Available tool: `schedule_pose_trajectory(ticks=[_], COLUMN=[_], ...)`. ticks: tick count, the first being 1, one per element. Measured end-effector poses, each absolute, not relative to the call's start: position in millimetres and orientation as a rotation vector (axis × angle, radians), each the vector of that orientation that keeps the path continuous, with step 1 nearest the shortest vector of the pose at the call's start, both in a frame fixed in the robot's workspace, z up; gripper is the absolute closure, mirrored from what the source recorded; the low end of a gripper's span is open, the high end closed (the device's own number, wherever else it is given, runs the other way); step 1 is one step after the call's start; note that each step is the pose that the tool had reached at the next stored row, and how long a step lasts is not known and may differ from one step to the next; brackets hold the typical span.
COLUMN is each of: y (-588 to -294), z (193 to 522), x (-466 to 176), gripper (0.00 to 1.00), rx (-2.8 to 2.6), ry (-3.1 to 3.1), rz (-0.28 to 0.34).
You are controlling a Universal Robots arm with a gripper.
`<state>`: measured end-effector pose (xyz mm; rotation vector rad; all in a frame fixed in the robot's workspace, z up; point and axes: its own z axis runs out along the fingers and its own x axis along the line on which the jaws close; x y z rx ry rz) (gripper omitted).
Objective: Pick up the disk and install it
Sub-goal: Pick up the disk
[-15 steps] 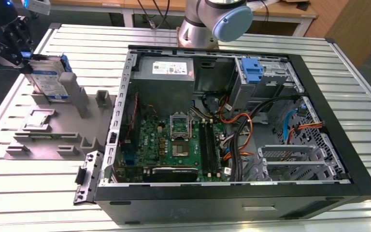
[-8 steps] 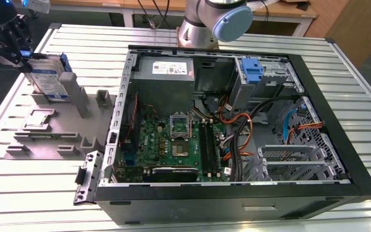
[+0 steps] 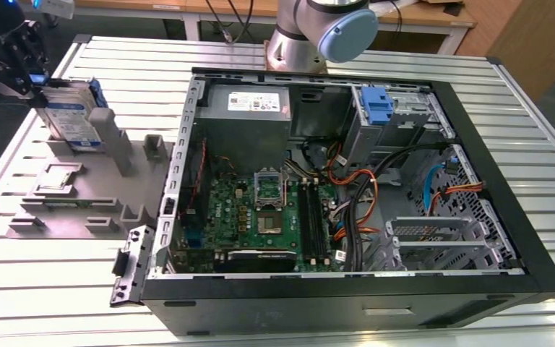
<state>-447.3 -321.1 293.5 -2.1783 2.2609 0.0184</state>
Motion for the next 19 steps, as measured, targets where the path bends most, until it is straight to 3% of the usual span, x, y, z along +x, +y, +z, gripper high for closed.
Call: schedule_pose_trajectory(ticks=[19], y=[-321.1], z=[296.8], x=[-447.3], gripper=[0.63], rx=[-2.178], ry=[2.261], rz=[0.018])
